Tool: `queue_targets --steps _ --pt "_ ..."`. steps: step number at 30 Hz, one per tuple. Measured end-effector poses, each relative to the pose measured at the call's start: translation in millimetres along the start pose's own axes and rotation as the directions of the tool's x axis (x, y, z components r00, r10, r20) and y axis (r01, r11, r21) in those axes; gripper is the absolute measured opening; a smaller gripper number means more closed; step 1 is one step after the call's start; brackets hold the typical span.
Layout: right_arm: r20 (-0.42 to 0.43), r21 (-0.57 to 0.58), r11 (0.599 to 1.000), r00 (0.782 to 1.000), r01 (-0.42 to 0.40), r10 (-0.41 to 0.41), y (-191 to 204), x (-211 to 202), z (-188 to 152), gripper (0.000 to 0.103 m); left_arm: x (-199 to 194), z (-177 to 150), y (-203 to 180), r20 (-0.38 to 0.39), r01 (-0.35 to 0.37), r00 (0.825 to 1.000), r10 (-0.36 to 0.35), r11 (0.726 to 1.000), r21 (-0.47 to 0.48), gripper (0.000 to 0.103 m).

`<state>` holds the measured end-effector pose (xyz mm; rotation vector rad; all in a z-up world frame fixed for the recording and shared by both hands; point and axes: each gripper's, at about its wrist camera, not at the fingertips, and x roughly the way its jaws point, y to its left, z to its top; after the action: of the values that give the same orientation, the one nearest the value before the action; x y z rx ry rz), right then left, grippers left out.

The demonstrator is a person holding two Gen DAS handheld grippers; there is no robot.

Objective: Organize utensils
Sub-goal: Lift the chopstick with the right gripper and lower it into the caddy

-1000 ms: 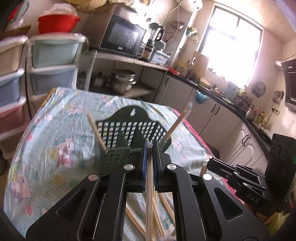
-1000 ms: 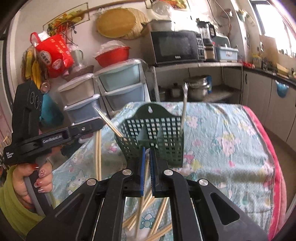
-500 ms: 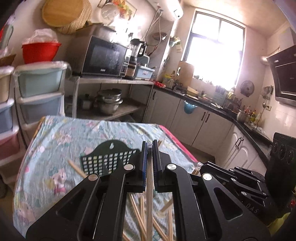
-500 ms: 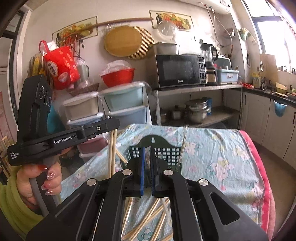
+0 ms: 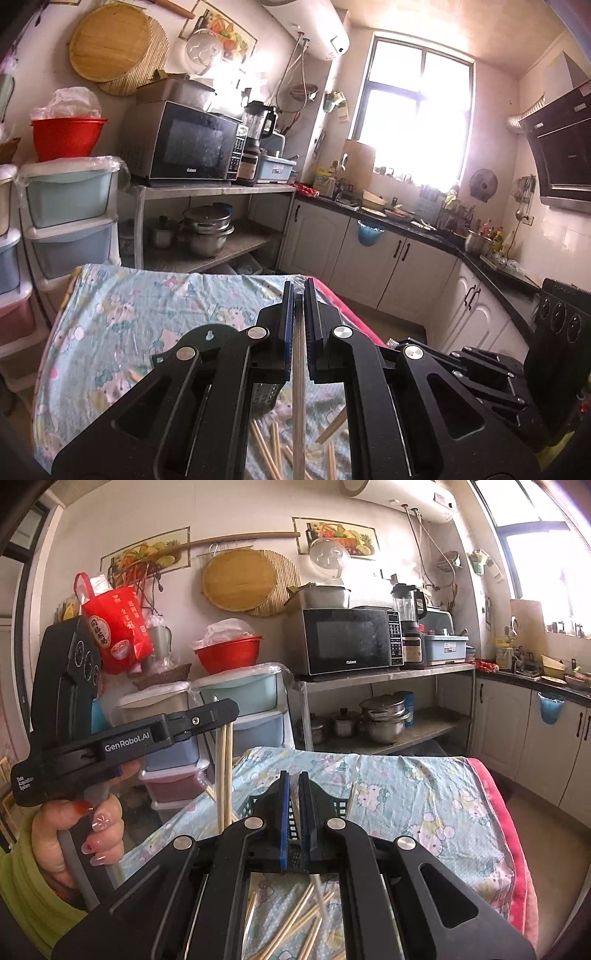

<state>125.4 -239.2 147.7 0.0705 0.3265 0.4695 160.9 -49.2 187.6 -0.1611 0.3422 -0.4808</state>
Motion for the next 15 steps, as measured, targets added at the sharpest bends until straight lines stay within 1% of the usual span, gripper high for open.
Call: queue_targets --steps 15 --pt "0.052 0.017 1.000 0.998 0.018 -0.019 -2.5 4.0 28.7 0.005 5.2 32.0 2.7 0.055 -0.006 0.998 0.005 1.000 0.015 0.003"
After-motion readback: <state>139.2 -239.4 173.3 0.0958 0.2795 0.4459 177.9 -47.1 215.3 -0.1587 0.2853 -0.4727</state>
